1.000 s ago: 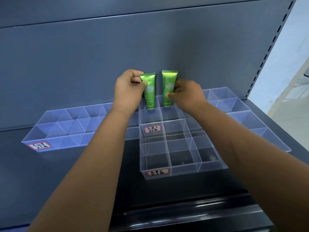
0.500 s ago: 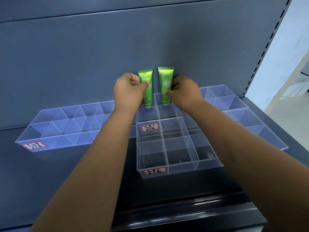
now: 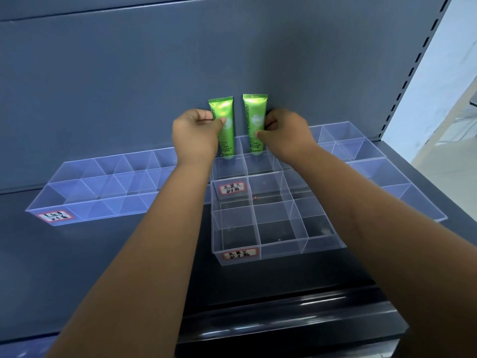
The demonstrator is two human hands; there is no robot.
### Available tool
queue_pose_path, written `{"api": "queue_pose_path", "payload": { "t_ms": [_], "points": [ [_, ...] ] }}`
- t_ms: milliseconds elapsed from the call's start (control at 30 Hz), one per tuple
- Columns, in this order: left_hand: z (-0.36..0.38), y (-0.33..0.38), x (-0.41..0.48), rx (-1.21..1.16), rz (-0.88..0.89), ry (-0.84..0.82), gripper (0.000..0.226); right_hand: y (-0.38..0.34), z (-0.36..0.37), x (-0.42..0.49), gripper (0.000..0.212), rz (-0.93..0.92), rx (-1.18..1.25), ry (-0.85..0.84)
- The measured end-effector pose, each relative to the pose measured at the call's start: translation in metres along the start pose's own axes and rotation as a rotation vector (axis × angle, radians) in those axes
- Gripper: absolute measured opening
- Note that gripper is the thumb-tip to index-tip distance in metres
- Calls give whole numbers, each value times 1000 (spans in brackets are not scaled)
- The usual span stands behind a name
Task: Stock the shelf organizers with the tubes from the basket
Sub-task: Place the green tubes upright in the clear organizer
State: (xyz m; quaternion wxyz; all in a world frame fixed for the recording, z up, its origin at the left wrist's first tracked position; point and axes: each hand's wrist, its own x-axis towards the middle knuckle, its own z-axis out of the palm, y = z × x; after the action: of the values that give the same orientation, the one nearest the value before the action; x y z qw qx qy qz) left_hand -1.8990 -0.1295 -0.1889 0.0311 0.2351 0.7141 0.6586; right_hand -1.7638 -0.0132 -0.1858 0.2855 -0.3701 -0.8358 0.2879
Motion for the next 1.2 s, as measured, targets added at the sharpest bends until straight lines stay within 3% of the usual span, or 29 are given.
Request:
{"api": "queue_pose_path", "payload": {
  "t_ms": [233, 700, 1200],
  "points": [
    [1, -2, -1, -2, -10, -3, 20, 1, 1, -2, 13, -13, 72, 11],
    [-5, -3, -9, -6, -44, 11, 26, 0, -2, -3, 20, 8, 71, 34],
    [-32, 24, -51, 255, 73, -6, 39, -6, -16, -7, 19, -23, -5, 9]
  ]
}}
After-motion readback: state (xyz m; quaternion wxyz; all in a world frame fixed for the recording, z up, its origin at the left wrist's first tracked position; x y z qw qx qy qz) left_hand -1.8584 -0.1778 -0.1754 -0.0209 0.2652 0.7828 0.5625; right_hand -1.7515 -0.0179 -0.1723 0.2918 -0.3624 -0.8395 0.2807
